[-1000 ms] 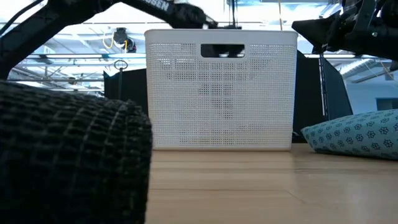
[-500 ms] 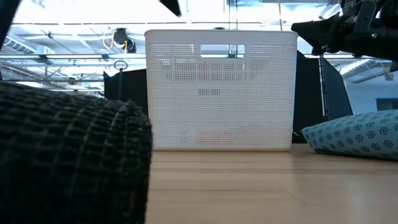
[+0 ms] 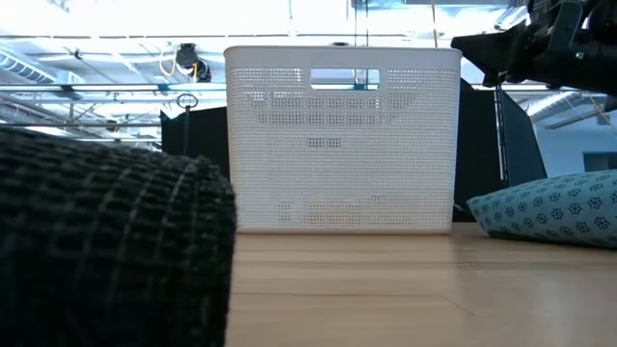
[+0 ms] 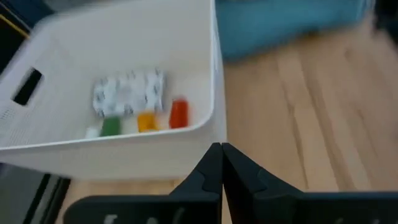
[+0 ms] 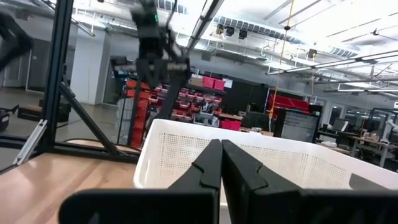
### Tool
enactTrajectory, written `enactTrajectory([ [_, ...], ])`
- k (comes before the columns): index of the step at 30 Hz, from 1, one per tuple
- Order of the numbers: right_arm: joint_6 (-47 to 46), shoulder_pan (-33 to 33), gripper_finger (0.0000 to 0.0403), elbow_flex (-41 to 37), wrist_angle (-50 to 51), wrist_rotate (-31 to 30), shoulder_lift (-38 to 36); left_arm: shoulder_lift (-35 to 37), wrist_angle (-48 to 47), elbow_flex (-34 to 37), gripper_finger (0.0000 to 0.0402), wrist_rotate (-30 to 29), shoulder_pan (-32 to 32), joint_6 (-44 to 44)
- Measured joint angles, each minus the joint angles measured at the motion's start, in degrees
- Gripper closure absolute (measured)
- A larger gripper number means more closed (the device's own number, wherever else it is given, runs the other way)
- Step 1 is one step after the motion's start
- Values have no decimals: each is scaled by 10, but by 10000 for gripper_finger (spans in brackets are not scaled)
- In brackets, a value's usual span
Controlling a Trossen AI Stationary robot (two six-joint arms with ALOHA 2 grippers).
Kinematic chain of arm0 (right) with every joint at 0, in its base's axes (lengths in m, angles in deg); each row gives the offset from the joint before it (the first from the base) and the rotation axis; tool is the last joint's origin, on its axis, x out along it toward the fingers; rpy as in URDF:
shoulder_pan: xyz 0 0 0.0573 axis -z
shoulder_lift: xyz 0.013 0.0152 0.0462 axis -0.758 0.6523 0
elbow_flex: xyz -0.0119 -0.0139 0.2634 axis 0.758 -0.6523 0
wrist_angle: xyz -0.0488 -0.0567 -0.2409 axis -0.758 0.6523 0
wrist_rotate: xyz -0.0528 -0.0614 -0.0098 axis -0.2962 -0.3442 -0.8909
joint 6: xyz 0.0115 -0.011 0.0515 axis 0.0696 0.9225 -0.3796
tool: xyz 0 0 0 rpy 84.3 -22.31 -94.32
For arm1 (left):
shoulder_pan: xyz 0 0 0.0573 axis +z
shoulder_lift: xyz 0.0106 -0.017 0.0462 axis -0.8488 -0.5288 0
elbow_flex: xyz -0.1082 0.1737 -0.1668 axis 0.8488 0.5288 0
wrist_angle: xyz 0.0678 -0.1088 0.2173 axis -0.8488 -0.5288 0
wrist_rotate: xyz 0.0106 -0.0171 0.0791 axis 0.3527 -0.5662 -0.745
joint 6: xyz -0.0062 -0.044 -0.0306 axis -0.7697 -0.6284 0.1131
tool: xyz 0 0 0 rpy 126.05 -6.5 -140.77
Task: Pick & place medical supplies in basket/bin
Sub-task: Put the black bandage into the white bin
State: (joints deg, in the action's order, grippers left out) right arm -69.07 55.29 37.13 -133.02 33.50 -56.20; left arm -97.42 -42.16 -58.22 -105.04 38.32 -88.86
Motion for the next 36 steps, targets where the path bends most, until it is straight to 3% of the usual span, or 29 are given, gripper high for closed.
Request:
enactTrajectory([
  [3,-12,0,403,0,-3,0,0,117,197,169,399,-10,-17,-22],
  [7,-31,0,403,0,-3,0,0,192,489,383,399,59,-20,-66],
  [10,-32,0,403,0,-3,0,0,183,617,494,400,63,-35,-103],
  [13,-38,0,403,0,-3,0,0,150,726,561,400,54,-53,-139],
  [16,-38,0,403,0,-1,-1,0,105,737,576,400,47,-75,-193],
  [19,-41,0,403,0,6,-1,0,34,646,521,400,-4,-110,-247],
  [24,-54,0,403,0,21,-1,2,-129,487,325,401,-16,-178,-275],
  [32,-74,0,403,0,53,-1,8,-347,195,-26,370,2,-232,-371],
  [36,-91,0,403,0,41,-1,9,-416,102,-170,316,75,-240,-435],
])
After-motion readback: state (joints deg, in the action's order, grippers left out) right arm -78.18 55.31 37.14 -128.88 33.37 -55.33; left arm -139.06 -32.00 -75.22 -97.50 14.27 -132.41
